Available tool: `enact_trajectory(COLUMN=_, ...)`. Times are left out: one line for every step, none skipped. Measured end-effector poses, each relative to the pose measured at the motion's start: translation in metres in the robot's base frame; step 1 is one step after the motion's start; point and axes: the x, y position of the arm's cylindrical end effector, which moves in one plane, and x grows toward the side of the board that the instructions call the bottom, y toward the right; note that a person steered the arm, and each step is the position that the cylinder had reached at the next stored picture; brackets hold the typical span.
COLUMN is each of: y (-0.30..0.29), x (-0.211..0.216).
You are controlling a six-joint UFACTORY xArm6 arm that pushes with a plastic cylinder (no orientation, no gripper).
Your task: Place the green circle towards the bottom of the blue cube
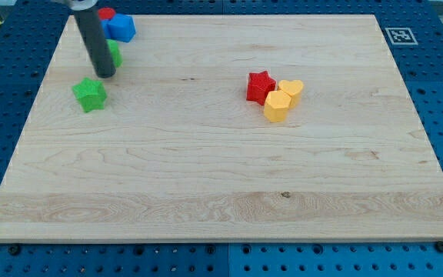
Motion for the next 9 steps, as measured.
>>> enact_trajectory(y=0.000, x=-0.002)
enact_trajectory(y=0.010, x=-0.011)
enact_trajectory(y=0.010, x=-0.012)
enact_trajectory(y=0.012, x=-0.022)
enact_trajectory(y=0.012, x=-0.024)
enact_trajectory(y=0.013, x=-0.035)
enact_trajectory(y=0.013, x=-0.046)
enact_trajectory(y=0.013, x=-0.052)
enact_trajectory(y=0.013, x=-0.054)
